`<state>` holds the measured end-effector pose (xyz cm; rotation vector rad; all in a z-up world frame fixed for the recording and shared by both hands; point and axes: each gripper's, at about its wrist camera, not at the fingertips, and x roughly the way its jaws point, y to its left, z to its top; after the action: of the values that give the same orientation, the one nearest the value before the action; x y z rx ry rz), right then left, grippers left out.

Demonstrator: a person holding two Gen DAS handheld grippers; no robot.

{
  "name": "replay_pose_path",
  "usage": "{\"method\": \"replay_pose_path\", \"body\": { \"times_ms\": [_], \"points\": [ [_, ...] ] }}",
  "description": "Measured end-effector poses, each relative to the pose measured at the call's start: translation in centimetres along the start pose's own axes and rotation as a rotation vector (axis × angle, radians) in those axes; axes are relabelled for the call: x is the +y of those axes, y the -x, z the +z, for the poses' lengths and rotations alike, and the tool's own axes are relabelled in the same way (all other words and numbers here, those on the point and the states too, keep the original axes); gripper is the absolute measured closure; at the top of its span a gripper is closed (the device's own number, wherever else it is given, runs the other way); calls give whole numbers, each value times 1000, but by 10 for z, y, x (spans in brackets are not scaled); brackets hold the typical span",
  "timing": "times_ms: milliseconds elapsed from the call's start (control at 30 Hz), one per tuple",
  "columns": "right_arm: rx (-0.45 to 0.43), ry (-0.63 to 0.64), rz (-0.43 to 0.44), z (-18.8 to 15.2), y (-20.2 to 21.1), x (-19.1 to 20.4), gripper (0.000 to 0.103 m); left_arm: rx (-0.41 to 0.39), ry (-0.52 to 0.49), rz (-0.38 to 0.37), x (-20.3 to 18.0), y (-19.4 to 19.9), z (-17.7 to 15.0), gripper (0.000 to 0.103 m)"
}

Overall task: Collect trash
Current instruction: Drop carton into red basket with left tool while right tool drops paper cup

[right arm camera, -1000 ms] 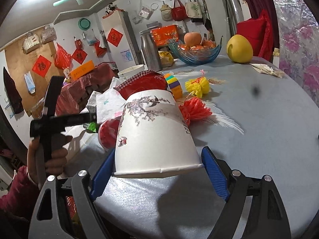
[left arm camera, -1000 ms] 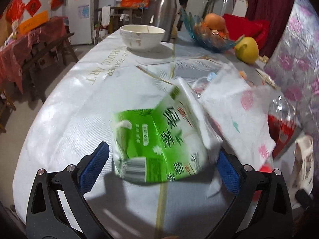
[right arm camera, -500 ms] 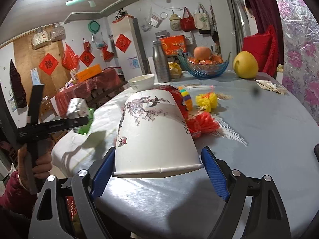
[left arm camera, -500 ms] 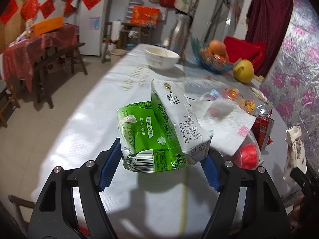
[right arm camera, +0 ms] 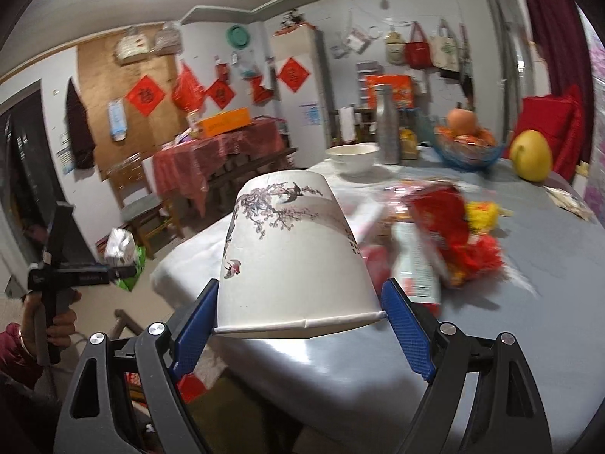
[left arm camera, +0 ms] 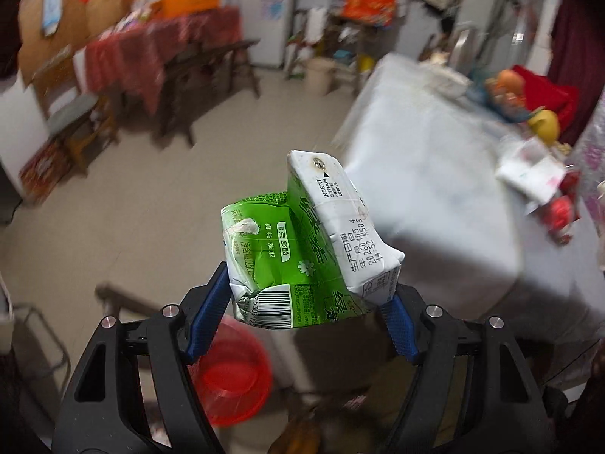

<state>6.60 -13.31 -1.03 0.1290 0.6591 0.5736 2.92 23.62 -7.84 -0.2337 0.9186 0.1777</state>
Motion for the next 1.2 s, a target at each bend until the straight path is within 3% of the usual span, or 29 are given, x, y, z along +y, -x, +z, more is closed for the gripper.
{"method": "replay_pose_path", "body": {
  "times_ms": [300, 367, 467, 667, 867, 1000, 1200],
  "points": [
    [109, 111, 142, 1, -39, 90, 19, 261, 67, 84, 72, -47, -49, 22],
    [144, 138, 175, -1, -49, 114, 19, 268, 70, 119, 81, -49, -51, 19],
    [207, 182, 241, -6, -66, 147, 19, 205, 102, 163, 96, -35, -46, 9],
    [323, 284, 340, -20, -103, 215, 19, 89, 127, 203, 124, -4, -27, 7],
    [494, 376, 527, -36, -161, 295, 15, -15, 135, 291, 137, 30, -12, 7],
    [533, 384, 490, -44, -172, 306, 14, -41, 145, 288, 140, 44, -6, 7],
    [449, 342, 398, -36, -141, 271, 13, -30, 119, 267, 125, 43, -3, 7]
  ]
}}
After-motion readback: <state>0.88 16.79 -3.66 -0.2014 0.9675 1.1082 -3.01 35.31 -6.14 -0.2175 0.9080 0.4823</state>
